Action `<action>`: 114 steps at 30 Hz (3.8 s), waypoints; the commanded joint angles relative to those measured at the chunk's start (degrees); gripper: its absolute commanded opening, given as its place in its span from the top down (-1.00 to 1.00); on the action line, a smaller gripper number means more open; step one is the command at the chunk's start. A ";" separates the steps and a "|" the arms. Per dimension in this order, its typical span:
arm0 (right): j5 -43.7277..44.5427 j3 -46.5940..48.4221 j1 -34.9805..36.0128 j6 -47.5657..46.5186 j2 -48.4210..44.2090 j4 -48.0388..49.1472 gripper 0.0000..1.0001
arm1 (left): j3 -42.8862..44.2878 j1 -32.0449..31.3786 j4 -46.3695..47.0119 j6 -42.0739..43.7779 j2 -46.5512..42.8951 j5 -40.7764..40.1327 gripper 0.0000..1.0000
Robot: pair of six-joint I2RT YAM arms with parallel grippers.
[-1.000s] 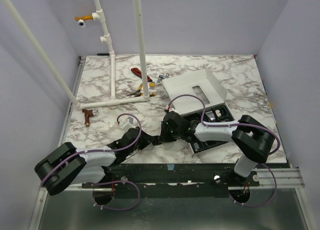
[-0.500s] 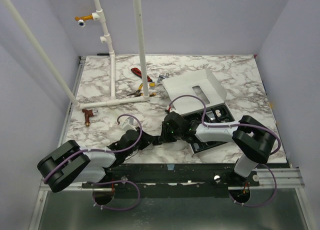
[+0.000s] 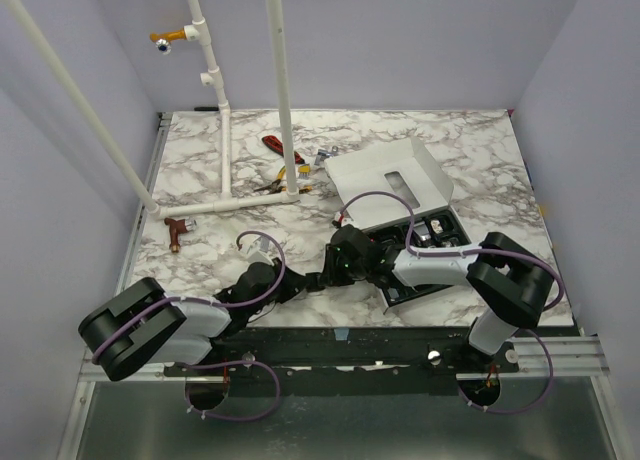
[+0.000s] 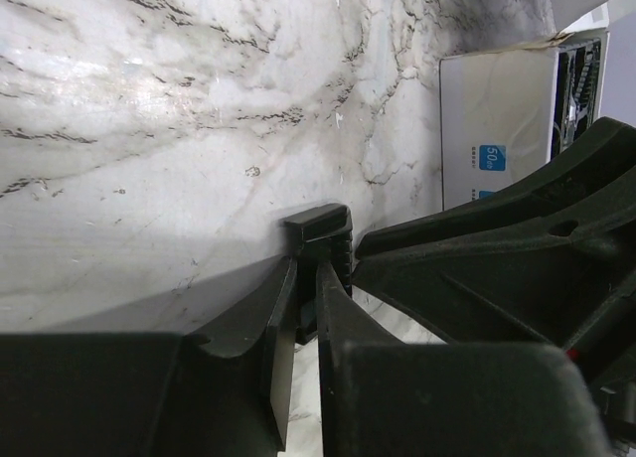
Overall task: Sort the hair-cutting tools
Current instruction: Pick up the haircut tool at the center of the board, then adjust the storage box at the center of the board.
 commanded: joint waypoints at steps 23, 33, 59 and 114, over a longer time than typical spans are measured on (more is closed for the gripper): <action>24.57 4.05 -3.08 -1.82 -30.30 -27.23 -0.01 | 0.37 -1.11 -24.94 9.00 -36.79 -1.16 1.00; 25.59 -1.97 -37.46 -1.93 -43.52 -31.01 -0.36 | 4.83 -1.12 -30.62 16.31 -51.86 -3.80 1.00; 8.19 -20.31 -54.58 8.17 -41.26 -23.32 -0.70 | 7.25 -1.04 -2.44 16.85 -28.16 12.32 1.00; 2.06 -10.11 -48.03 10.86 -58.12 -31.19 -0.87 | 51.09 -7.25 -5.29 11.32 28.99 25.96 1.00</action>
